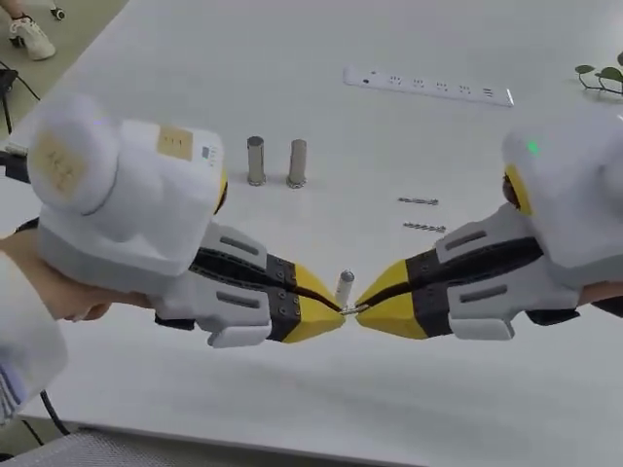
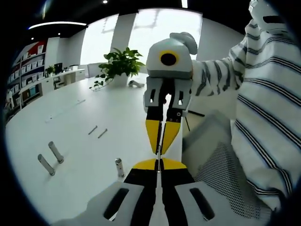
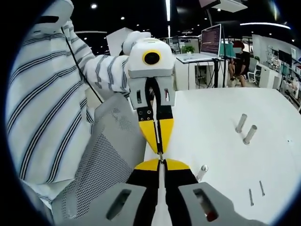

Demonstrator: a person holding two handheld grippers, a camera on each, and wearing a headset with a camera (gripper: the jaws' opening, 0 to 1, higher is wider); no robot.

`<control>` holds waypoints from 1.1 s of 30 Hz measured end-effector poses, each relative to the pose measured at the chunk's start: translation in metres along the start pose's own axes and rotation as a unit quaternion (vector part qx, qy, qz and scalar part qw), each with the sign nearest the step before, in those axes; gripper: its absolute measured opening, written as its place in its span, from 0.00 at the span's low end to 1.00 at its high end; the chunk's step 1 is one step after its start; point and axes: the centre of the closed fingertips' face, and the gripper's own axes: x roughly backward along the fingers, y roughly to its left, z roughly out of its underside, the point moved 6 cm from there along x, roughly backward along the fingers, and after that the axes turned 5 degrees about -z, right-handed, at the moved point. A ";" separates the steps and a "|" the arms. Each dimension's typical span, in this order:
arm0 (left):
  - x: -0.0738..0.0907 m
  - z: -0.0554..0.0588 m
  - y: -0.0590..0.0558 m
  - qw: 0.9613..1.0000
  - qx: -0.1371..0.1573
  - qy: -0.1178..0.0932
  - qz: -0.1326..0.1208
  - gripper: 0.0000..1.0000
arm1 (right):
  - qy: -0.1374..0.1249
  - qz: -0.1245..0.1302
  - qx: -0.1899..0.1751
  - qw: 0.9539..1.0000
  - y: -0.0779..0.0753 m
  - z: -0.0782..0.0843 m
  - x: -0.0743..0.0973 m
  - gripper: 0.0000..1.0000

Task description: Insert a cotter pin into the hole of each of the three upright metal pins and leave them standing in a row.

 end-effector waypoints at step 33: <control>-0.012 0.003 0.028 0.997 -0.021 0.000 -0.078 0.16 | -0.036 0.102 -0.064 0.992 -0.023 0.035 0.022 0.00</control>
